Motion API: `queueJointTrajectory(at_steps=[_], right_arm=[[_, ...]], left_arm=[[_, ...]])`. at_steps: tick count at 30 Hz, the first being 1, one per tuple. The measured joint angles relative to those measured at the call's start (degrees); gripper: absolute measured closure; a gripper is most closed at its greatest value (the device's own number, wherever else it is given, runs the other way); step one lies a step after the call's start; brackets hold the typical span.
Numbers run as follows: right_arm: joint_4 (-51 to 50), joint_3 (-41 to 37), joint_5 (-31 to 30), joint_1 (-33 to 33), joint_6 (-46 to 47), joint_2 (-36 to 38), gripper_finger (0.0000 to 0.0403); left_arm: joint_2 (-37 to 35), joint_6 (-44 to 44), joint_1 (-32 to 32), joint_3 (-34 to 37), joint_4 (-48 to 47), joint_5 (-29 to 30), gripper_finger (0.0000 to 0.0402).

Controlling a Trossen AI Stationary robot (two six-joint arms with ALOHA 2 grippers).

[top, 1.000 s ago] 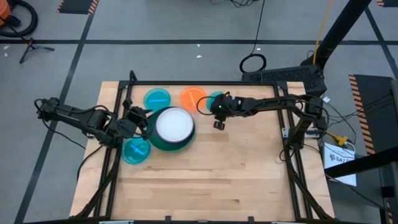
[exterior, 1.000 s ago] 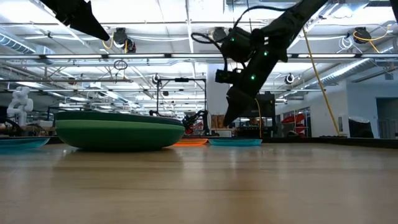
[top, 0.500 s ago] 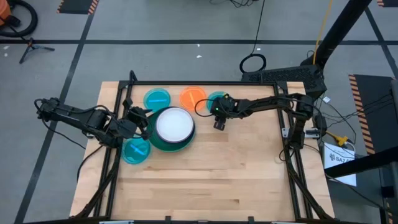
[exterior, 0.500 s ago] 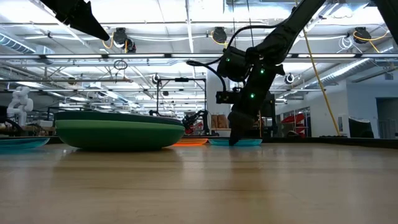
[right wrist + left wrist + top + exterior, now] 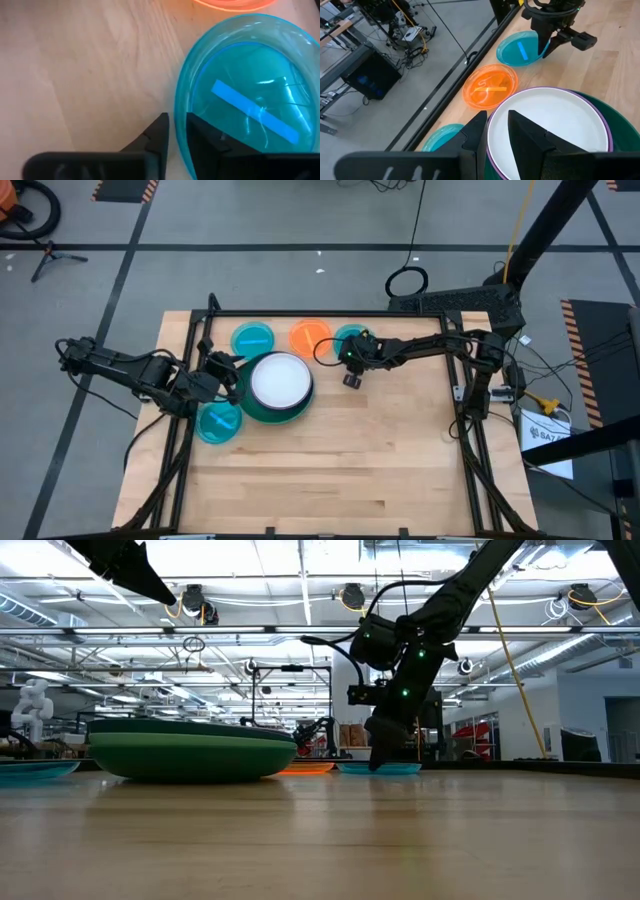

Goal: Stack plastic plates
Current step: Stack the top right blue plate on top of the white plate

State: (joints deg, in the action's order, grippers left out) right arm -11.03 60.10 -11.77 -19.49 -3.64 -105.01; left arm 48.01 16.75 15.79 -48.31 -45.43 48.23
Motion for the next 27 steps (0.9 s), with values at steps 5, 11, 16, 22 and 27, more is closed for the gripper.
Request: queueJointTrajectory(at_steps=[5, 11, 16, 22, 27], right_arm=[[0.0, 0.0, 0.0, 0.0, 1.0, 0.0, 0.0387], [-0.3, 0.0, 0.0, 0.0, 2.3, 0.0, 0.0398], [-0.8, 0.0, -0.2, 0.5, 2.3, 1.6, 0.0401], [-0.7, 0.0, -1.7, 3.5, 1.8, 6.2, 0.0402], [-0.3, 1.1, -1.8, 7.2, 1.5, 9.0, 0.0402]], left_arm=[[0.0, 0.0, 0.0, 0.0, 0.0, 0.0, 0.0316], [0.0, -0.1, 0.0, 0.0, 0.0, 0.0, 0.0316], [0.0, -0.1, 0.0, 0.0, 0.0, 0.0, 0.0316], [0.0, 0.0, 0.0, 0.0, 0.0, 0.0, 0.0316], [0.0, 0.0, 0.0, 0.0, 0.0, 0.0, 0.0316]])
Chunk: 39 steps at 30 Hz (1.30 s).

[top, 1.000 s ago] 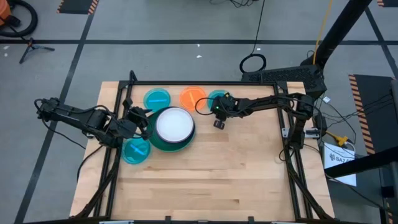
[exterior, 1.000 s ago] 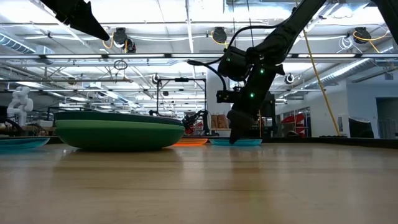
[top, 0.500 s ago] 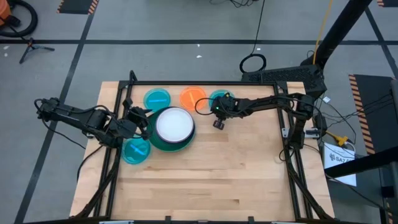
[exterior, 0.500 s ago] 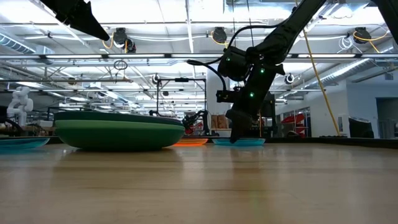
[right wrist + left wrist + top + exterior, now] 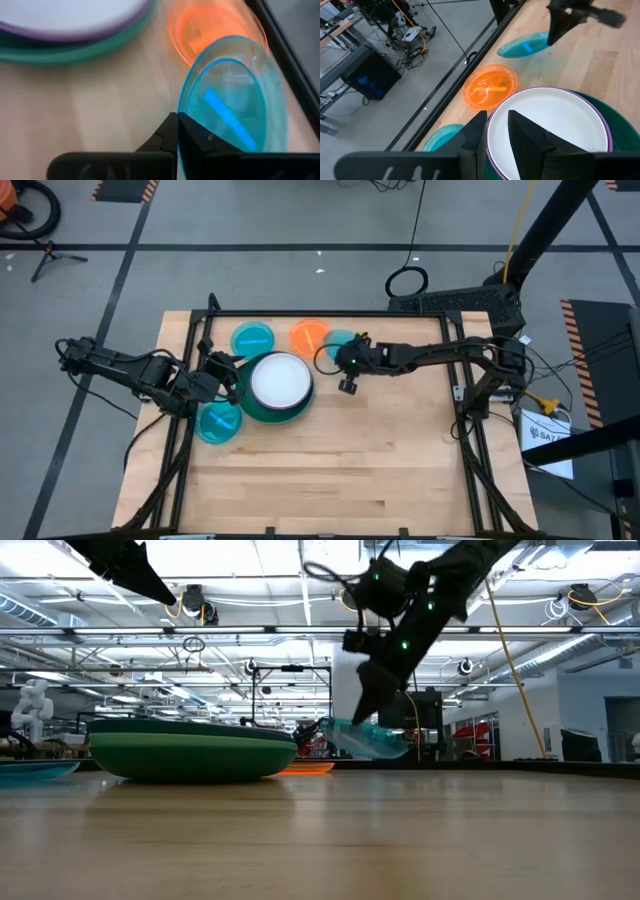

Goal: Stack plastic plates
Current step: Stack the top right blue plate on top of the white plate

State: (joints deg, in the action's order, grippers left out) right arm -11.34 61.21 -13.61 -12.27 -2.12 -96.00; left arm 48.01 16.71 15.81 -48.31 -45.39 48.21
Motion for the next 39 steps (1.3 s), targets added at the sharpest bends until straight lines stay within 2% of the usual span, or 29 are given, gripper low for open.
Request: queueJointTrajectory(at_steps=[12, 19, 29, 39], right_arm=[[1.4, 11.8, 0.0, 10.2, -5.7, -2.2, 0.0403], [3.0, 20.1, 0.2, 13.9, -12.1, -10.3, 0.0403], [0.9, 30.1, 0.4, 15.4, -16.8, -20.1, 0.0403], [0.1, 31.5, 0.4, 15.4, -17.2, -23.2, 0.0403]], left_arm=[[0.0, -0.3, 0.0, 0.0, 0.3, 0.8, 0.0316], [0.0, -2.3, 0.0, 0.0, 2.1, 0.9, 0.0316], [0.0, -3.0, 0.1, 0.0, 2.3, 0.9, 0.0316], [0.0, -2.8, 0.1, 0.0, 2.2, 0.9, 0.0316]])
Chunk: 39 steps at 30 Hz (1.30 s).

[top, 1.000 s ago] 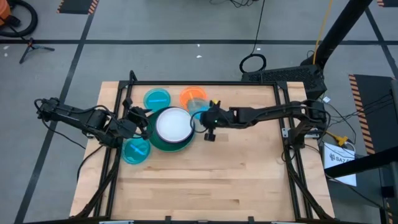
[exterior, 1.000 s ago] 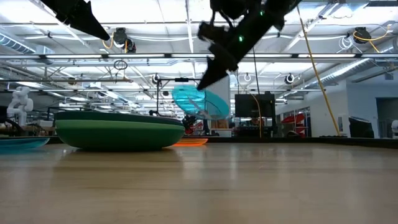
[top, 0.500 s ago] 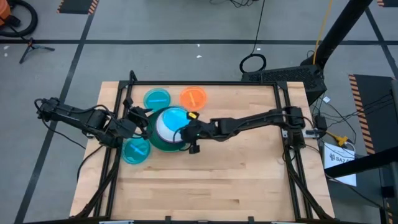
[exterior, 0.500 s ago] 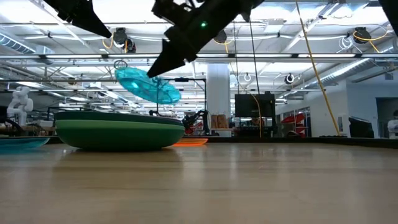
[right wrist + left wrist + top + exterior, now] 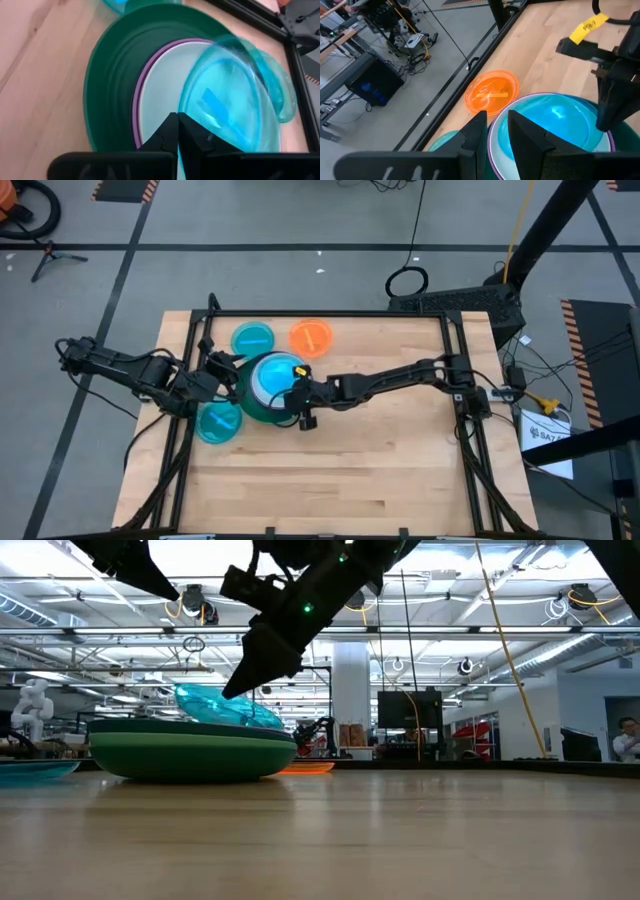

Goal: Stack plastic plates
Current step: Stack the top right blue plate on top of the white plate, then stack the orange plate on top of the blue plate

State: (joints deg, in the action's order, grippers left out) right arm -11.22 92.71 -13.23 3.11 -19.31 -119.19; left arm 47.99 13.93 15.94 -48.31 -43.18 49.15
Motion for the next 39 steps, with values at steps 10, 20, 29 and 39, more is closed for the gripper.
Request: queueJointTrajectory(at_steps=[10, 20, 29, 39], right_arm=[[0.2, 0.0, 0.0, 0.0, 0.6, 0.1, 0.0378], [0.2, 0.0, -0.1, -0.1, 2.9, 0.1, 0.0337], [-1.3, 1.8, -3.9, -1.3, 18.6, 2.1, 0.0342], [-4.2, 2.8, -6.4, -3.1, 27.6, 6.3, 0.0344]], left_arm=[[0.0, 0.0, 0.0, 0.0, 0.0, 0.0, 0.0316], [0.0, 0.1, 0.0, 0.0, 0.0, 0.0, 0.0316], [0.0, 0.6, 0.0, 0.0, 0.0, 0.0, 0.0316], [0.0, 1.5, 0.0, 0.0, -0.3, 0.0, 0.0316]])
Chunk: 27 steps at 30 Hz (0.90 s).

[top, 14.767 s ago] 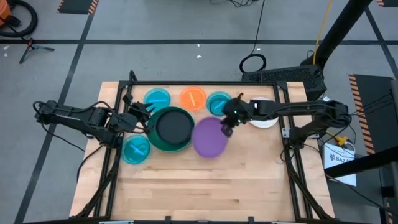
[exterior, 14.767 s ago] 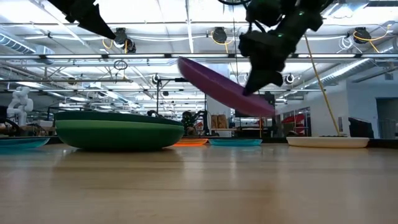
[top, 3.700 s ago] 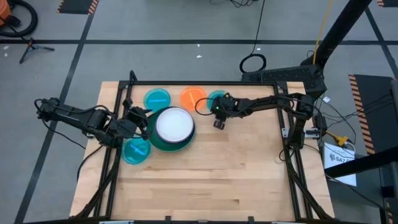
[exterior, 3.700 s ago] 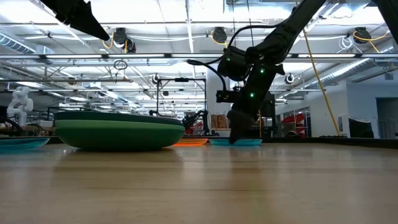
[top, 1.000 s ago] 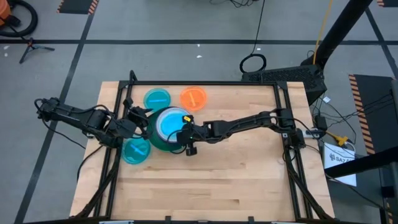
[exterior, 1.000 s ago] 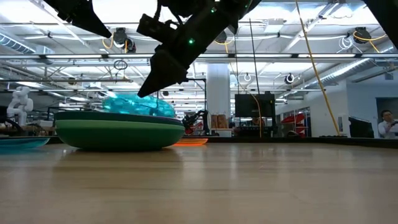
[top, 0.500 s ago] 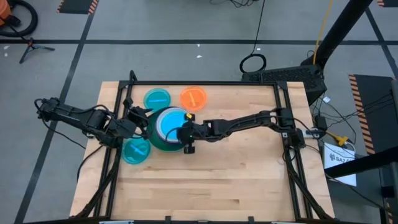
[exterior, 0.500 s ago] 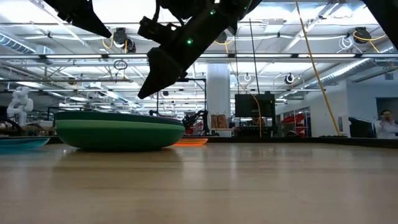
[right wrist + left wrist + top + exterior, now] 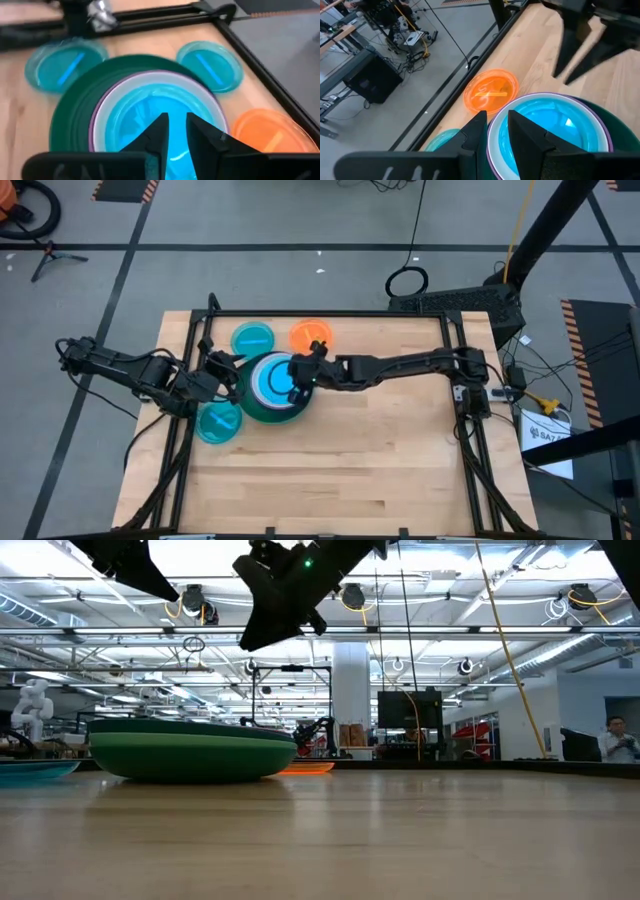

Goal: Stack plastic plates
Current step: Stack the orange plate on top of the blue plate

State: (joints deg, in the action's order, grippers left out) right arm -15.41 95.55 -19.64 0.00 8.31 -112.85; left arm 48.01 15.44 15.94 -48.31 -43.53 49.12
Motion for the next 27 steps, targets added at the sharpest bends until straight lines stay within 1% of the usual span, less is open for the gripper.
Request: queueJointTrajectory(at_steps=[5, 9, 14, 21, 23, 27], right_arm=[[-2.2, 0.0, -2.9, -1.5, 4.8, -0.1, 0.0344], [-6.0, 0.0, -3.0, -4.0, 9.8, -0.1, 0.0344], [-9.7, 0.0, -2.9, -8.0, 12.0, -0.1, 0.0344], [-9.5, 0.0, -2.8, -14.7, 14.6, -0.2, 0.0344], [-9.6, 0.0, -2.4, -16.5, 15.1, -0.5, 0.0344], [-9.1, 0.0, 1.7, -19.9, 16.2, -1.7, 0.0344]], left_arm=[[0.0, 0.9, 0.0, 0.0, 0.0, 0.0, 0.0316], [0.0, 1.1, 0.0, 0.0, 0.0, 0.0, 0.0316], [0.0, 1.2, 0.0, 0.0, 0.0, 0.0, 0.0316], [0.0, 0.4, 0.0, 0.0, 0.0, 0.1, 0.0316], [0.0, 0.1, 0.0, 0.0, 0.0, 0.4, 0.0316], [0.0, 0.0, 0.0, 0.0, 0.0, 0.5, 0.0316]])
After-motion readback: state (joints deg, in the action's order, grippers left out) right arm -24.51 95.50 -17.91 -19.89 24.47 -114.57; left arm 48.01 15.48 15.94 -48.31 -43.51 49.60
